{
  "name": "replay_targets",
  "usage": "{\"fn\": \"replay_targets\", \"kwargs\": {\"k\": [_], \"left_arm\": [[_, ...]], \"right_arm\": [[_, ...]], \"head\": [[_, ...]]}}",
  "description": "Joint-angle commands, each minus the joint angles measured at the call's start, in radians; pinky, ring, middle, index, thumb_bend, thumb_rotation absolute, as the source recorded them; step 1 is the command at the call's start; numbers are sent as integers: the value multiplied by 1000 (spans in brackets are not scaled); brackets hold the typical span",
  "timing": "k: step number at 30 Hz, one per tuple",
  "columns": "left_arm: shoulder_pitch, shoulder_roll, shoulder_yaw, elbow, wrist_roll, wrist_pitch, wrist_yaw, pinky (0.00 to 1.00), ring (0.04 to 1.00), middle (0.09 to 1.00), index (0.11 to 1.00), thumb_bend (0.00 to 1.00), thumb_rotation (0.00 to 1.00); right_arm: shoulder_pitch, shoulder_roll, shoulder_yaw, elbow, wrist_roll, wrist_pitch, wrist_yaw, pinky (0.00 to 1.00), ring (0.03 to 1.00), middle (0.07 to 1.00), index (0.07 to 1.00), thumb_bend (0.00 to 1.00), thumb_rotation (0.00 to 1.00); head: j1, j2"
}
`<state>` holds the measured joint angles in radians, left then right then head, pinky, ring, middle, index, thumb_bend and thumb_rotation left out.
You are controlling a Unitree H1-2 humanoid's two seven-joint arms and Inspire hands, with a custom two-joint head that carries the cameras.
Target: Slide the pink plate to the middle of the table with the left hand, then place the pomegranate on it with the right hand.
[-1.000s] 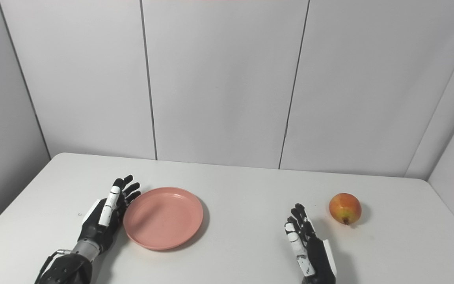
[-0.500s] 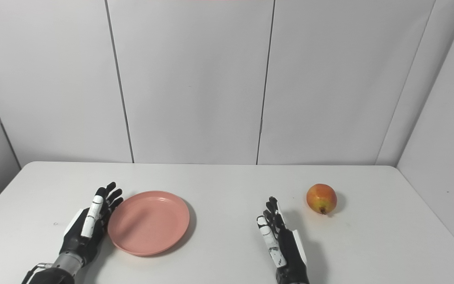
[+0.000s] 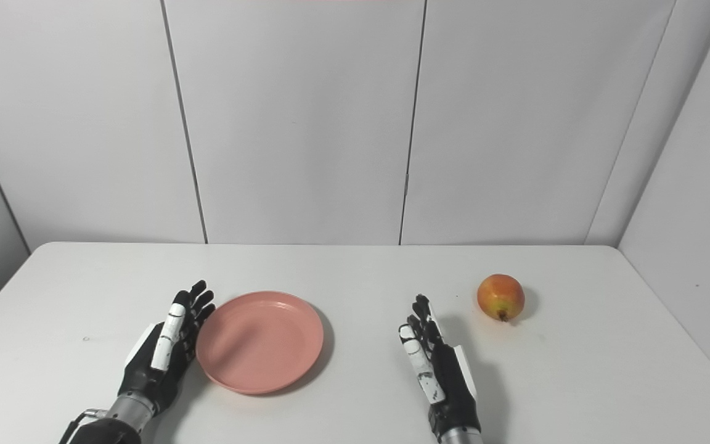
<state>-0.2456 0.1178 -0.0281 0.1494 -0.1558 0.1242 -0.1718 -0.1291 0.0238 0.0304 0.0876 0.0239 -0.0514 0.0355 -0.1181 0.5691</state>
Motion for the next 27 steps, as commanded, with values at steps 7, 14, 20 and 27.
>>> {"fn": "replay_targets", "kwargs": {"k": [7, 14, 20, 27], "left_arm": [[6, -34, -22, -52, 18, -29, -9, 992, 1000, 1000, 1000, 563, 1000], [20, -35, -42, -45, 18, -68, -31, 998, 1000, 1000, 1000, 581, 1000], [27, -37, -48, -41, 2, -76, -50, 1000, 1000, 1000, 1000, 611, 1000], [32, -45, -43, -34, -35, -91, -77, 1000, 1000, 1000, 1000, 614, 1000]], "right_arm": [[-8, -5, 1, -3, 18, -22, 15, 947, 960, 985, 985, 602, 857], [-3, -7, 7, -13, 13, -4, 12, 959, 967, 987, 989, 609, 873], [-1, -14, 13, -17, 10, -2, 13, 965, 973, 994, 998, 607, 883], [-2, -13, 12, -14, 13, -4, 9, 961, 968, 989, 993, 609, 877]], "head": [[2, 3], [-5, 0], [-4, 3], [-5, 4]]}}
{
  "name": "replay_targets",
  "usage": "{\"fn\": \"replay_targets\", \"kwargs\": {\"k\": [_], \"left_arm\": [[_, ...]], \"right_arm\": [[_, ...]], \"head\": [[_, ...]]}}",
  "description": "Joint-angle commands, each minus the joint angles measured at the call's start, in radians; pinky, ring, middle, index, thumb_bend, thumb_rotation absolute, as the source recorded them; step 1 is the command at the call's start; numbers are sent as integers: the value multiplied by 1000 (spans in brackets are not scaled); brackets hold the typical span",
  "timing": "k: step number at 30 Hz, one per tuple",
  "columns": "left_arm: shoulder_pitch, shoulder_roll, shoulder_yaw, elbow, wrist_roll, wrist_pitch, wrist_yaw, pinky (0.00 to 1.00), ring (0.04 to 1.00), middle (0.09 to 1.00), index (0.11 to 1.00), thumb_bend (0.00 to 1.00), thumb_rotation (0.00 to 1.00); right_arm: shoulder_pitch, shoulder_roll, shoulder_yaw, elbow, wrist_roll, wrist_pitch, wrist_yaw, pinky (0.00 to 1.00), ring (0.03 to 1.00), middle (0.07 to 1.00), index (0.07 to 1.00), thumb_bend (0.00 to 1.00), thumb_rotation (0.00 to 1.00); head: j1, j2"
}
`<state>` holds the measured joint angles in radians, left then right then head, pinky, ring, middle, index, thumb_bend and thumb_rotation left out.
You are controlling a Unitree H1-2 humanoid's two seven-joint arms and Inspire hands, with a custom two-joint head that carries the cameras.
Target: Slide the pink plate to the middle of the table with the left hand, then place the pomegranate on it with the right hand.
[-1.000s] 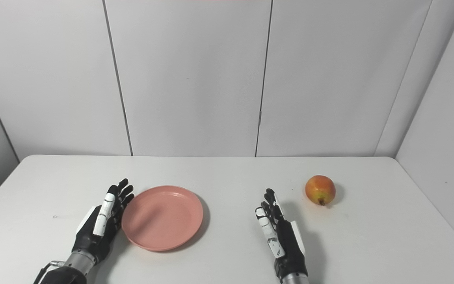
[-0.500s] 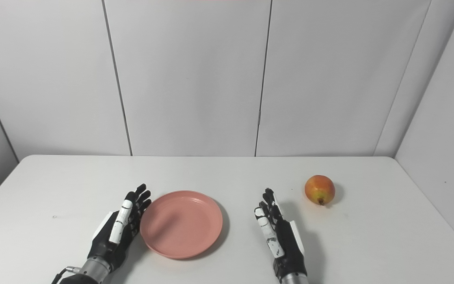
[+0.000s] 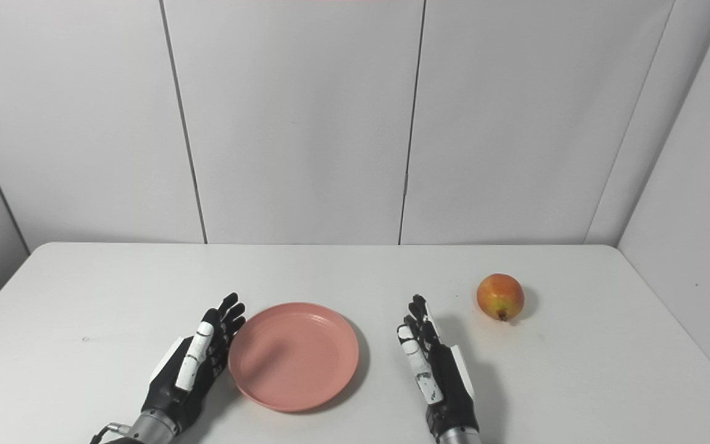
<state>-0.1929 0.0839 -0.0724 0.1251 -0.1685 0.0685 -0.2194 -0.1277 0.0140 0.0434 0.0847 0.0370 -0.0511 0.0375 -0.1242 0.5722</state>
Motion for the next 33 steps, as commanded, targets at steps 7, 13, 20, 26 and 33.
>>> {"fn": "replay_targets", "kwargs": {"k": [7, 13, 20, 26, 33], "left_arm": [[-19, -16, 3, -5, -34, -42, -45, 1000, 1000, 1000, 1000, 606, 1000], [-20, -12, 3, 16, -23, -66, -49, 999, 1000, 1000, 1000, 619, 1000], [-24, -7, 2, 42, 3, -97, -36, 999, 1000, 1000, 1000, 614, 1000], [-32, -8, 8, 61, 63, -128, 3, 984, 999, 1000, 1000, 609, 1000], [-54, -16, 26, 102, 88, -162, 38, 984, 997, 1000, 1000, 567, 1000]], "right_arm": [[-3, -4, 2, -15, -2, -4, 8, 960, 968, 991, 996, 610, 879], [-5, -3, 2, -8, -5, -8, 6, 956, 965, 985, 990, 606, 885], [-5, -4, 4, -13, -4, -1, 10, 962, 968, 988, 992, 611, 884], [-7, -7, 5, -7, -2, -9, 12, 958, 971, 993, 999, 596, 887], [-9, -14, 10, -10, -40, -2, -8, 952, 969, 991, 994, 612, 883]], "head": [[1, 1], [-2, 1], [-4, 1], [-3, 1], [-3, 0]]}}
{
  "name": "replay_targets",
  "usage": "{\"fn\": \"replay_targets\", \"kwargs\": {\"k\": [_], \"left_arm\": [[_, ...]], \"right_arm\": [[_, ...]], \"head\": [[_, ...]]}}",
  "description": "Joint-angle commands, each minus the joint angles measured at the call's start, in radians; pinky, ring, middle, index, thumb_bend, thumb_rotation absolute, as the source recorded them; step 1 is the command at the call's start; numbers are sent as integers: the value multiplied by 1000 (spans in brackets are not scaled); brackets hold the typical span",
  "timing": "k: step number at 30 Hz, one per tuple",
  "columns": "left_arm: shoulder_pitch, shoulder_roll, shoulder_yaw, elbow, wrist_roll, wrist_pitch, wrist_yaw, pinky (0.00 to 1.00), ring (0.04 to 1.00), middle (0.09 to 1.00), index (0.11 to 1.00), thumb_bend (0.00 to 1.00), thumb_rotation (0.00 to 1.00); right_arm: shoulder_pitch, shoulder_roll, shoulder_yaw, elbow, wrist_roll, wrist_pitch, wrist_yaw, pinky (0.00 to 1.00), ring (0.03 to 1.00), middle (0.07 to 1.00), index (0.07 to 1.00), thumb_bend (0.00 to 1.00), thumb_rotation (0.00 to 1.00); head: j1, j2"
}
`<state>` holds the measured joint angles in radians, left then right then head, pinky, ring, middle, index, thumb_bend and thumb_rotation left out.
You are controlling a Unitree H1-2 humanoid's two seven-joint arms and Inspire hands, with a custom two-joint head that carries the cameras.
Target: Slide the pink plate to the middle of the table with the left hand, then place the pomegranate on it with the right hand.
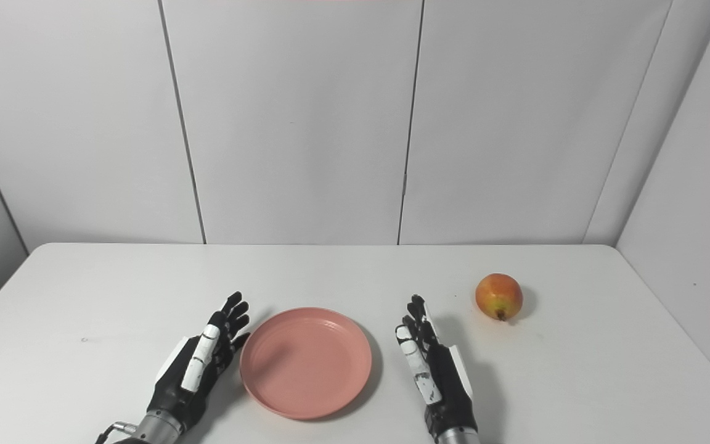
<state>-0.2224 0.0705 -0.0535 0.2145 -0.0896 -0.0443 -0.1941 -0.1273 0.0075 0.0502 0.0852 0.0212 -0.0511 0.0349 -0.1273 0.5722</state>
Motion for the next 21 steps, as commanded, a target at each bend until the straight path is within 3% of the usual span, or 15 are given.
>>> {"fn": "replay_targets", "kwargs": {"k": [1, 5, 13, 21], "left_arm": [[-27, -3, 9, 18, 12, -53, 17, 982, 995, 1000, 1000, 564, 1000], [-41, 0, 11, 50, 34, -78, 30, 976, 994, 1000, 1000, 540, 1000], [-59, 4, 15, 99, 40, -109, 32, 976, 993, 1000, 1000, 545, 1000], [-61, 4, 11, 115, 31, -136, 17, 973, 989, 1000, 1000, 555, 1000]], "right_arm": [[-10, -12, 7, -12, -48, 0, -14, 936, 969, 984, 984, 625, 914], [-24, -27, 10, -25, -142, -14, -55, 931, 957, 957, 956, 690, 944], [-67, -78, 2, -11, -149, -135, -50, 961, 951, 980, 995, 613, 918], [-80, -98, -2, -17, -222, -161, -89, 886, 916, 962, 977, 605, 914]], "head": [[0, 0], [-7, -1], [-21, -1], [-23, -1]]}}
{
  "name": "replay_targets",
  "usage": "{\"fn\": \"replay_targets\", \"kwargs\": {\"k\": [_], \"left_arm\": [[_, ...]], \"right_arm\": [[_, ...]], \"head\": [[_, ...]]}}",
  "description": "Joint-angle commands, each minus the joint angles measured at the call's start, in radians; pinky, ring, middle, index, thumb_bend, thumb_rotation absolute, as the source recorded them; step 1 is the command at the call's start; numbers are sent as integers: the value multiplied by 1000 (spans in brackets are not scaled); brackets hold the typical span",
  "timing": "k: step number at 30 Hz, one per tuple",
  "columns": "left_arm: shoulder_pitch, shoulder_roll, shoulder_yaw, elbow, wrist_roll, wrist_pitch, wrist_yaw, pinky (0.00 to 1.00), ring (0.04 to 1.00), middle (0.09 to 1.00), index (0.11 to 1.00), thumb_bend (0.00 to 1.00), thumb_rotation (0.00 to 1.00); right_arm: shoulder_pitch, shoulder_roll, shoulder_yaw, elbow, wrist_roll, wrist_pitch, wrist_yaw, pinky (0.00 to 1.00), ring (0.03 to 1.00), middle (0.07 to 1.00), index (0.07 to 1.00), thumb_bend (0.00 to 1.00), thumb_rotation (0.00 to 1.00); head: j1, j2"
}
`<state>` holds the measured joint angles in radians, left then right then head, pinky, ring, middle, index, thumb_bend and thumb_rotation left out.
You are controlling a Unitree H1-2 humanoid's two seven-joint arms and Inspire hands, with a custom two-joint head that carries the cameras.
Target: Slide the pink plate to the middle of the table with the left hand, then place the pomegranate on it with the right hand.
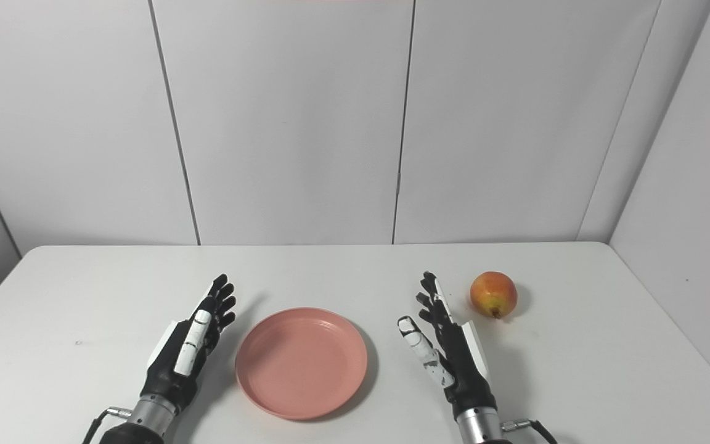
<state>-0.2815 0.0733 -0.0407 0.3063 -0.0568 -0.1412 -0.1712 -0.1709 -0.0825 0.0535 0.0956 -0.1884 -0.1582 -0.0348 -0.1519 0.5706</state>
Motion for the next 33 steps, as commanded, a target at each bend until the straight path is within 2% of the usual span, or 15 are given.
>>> {"fn": "replay_targets", "kwargs": {"k": [1, 9, 12, 17, 20, 24, 27, 33], "left_arm": [[-2, 2, -2, 25, -4, -41, -9, 972, 989, 1000, 1000, 561, 1000], [-1, 5, -4, 28, -18, -36, -39, 977, 994, 1000, 1000, 587, 1000], [0, 10, 1, 29, -27, -35, -49, 975, 992, 1000, 1000, 589, 1000], [-2, 29, 0, 34, -31, -33, -65, 978, 993, 1000, 1000, 614, 1000], [-5, 39, 3, 47, -40, -45, -78, 977, 989, 1000, 1000, 613, 1000], [-9, 49, 15, 72, -62, -70, -98, 980, 990, 1000, 1000, 613, 1000], [-12, 61, 19, 93, -69, -94, -111, 977, 989, 1000, 1000, 616, 1000], [-20, 75, 22, 118, -69, -116, -118, 967, 980, 995, 1000, 623, 1000]], "right_arm": [[-37, -8, -6, -31, -23, -54, -24, 884, 913, 959, 974, 612, 914], [-56, -24, -11, -51, -102, -68, -56, 887, 918, 955, 968, 643, 929], [-66, -30, -14, -62, -138, -63, -72, 902, 932, 964, 973, 638, 927], [-94, -48, -36, -86, -181, -19, -93, 916, 952, 973, 978, 633, 763], [-113, -59, -56, -90, -213, 5, -107, 890, 926, 943, 960, 663, 655], [-140, -65, -82, -112, -236, 86, -108, 852, 916, 927, 951, 727, 535], [-154, -73, -84, -121, -264, 121, -110, 844, 916, 931, 944, 746, 493], [-170, -95, -86, -115, -323, 160, -116, 797, 885, 922, 935, 798, 435]], "head": [[1, 1], [-19, 1], [-50, 5], [-90, 4], [-116, 0], [-152, -4], [-191, -9], [-208, -8]]}}
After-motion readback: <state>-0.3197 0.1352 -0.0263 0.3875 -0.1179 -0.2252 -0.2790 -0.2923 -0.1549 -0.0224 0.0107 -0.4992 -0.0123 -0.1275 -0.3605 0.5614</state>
